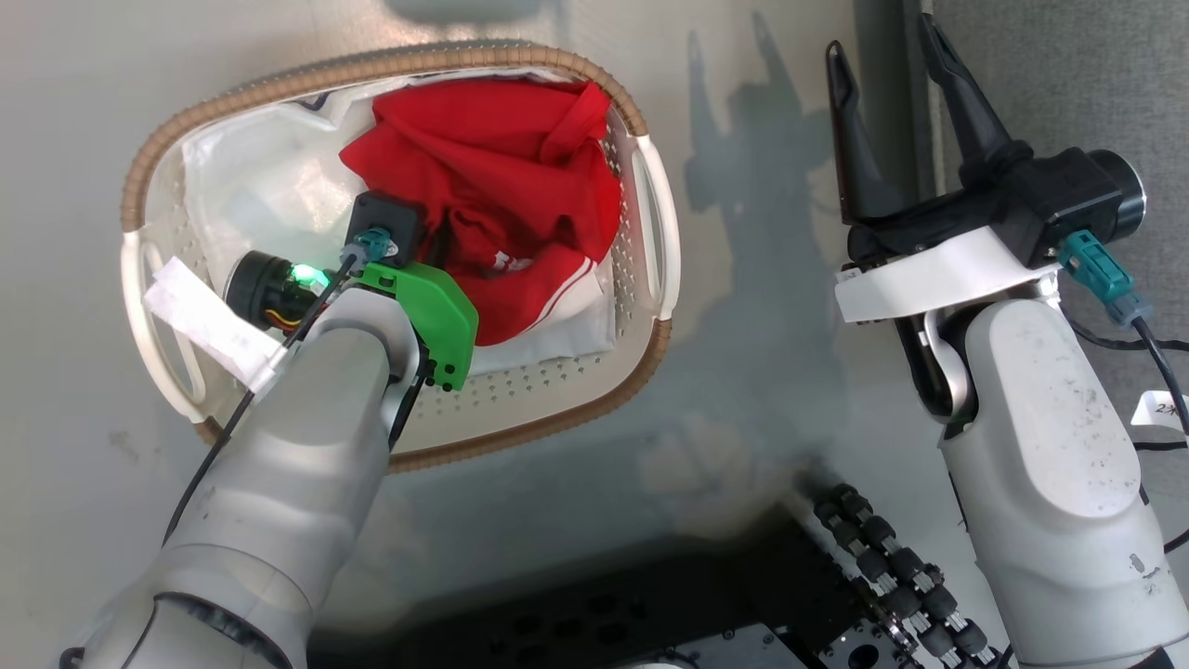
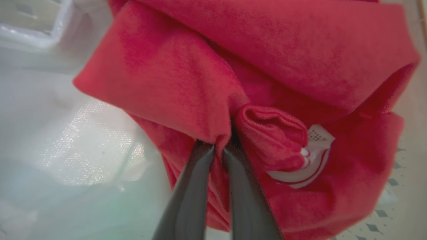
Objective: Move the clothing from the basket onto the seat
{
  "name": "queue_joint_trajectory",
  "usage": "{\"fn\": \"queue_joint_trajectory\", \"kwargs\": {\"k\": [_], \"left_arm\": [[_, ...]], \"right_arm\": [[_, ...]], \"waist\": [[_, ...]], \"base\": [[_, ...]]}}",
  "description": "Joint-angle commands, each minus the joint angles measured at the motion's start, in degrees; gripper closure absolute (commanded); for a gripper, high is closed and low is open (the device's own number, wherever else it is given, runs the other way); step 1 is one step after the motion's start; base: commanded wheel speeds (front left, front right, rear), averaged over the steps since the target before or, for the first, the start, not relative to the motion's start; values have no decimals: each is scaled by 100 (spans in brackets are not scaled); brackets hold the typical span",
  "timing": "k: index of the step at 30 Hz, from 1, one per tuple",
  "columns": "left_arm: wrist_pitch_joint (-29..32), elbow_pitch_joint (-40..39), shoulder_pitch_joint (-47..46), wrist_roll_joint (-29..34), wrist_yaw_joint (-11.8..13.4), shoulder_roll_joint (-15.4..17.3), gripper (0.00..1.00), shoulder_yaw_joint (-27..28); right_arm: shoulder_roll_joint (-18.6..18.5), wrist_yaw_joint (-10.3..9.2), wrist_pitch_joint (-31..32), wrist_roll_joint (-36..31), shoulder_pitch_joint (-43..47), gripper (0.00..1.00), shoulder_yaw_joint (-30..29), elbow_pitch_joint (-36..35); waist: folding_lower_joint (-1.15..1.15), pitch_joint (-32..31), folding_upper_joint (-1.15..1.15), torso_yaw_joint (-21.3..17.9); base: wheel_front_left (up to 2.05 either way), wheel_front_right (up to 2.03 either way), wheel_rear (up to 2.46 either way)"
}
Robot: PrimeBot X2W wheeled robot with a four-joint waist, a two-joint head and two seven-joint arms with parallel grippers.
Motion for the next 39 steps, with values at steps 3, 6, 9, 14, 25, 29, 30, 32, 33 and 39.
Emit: {"fn": "queue_joint_trajectory", "kwargs": {"k": [3, 6, 9, 14, 25, 29, 30, 32, 33, 39], "left_arm": [[-104, 35, 66, -48, 10, 25, 100, -64], [-155, 46, 181, -80, -4, 26, 100, -102], [-190, -1, 300, -139, -16, 25, 100, -88], [-195, -272, 608, -176, 17, 23, 100, 15], [-193, -1339, 1722, 93, 26, 22, 100, 447], [-193, -1659, 2148, 212, 20, 23, 100, 637], [-193, -1735, 2249, 252, 16, 21, 100, 696], [-193, -1889, 2428, 326, 16, 21, 100, 812], [-193, -1937, 2512, 368, 17, 21, 100, 880], [-193, -2323, 2999, 712, -15, 41, 100, 1276]], "right_arm": [[-18, -6, -15, 71, 32, 0, -29, 55], [-18, -6, -14, 105, 95, 0, -23, 114], [-18, -6, -14, 131, 157, 0, -2, 199], [-20, -6, -15, 169, 327, 0, 16, 322], [-24, -6, -14, -69, 866, 0, 79, 627], [-22, -6, -15, -144, 1052, 0, 45, 703], [-22, -6, -14, -159, 1106, 0, 37, 719], [-22, -6, -14, -156, 1216, 0, 43, 745], [-22, -6, -14, -146, 1264, 0, 53, 761], [-23, -6, -14, -52, 1612, 0, 148, 831]], "waist": [[0, -224, 0, 3], [0, -434, 0, 5], [0, -699, 0, 18], [0, -1208, 0, 91], [0, -2513, 0, 441], [0, -2915, 0, 579], [0, -3022, 0, 616], [0, -3216, 0, 677], [0, -3304, 0, 699], [0, -3888, 0, 793]], "base": [[0, 0, 0], [0, 0, 0], [0, 0, 0], [0, 0, 0], [0, 0, 0], [0, 0, 0], [0, 0, 0], [0, 0, 0], [0, 0, 0], [0, 0, 0]]}}
